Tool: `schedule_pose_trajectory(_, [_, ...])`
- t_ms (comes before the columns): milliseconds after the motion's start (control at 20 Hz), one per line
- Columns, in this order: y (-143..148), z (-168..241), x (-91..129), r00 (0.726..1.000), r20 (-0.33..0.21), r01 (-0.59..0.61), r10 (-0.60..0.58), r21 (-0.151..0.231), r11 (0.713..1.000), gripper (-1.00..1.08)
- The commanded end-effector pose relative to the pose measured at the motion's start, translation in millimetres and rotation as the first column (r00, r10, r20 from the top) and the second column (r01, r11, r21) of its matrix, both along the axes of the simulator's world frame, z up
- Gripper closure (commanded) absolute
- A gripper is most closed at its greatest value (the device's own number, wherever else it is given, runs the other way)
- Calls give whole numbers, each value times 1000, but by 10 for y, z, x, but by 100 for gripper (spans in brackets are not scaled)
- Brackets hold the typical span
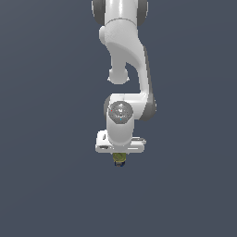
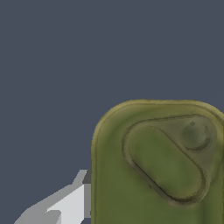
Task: Pick up the object and move it to a goal position.
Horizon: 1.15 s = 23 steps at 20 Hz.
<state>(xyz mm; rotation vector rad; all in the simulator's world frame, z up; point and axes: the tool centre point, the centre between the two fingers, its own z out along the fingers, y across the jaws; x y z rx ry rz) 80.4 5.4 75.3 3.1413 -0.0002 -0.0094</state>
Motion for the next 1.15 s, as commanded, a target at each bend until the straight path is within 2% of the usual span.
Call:
schedule_pose_trajectory(0, [201, 88, 101, 1000, 5, 0, 0, 0, 1000, 108])
schedule_pose_trajectory(250, [590, 212, 282, 1000, 5, 0, 0, 0, 1000, 108])
schedule_pose_trajectory(500, [840, 289, 408, 1000, 5, 0, 0, 0, 1000, 108])
schedule_pose_trajectory(1100, [1032, 351, 515, 1000, 6, 0, 0, 0, 1000, 108])
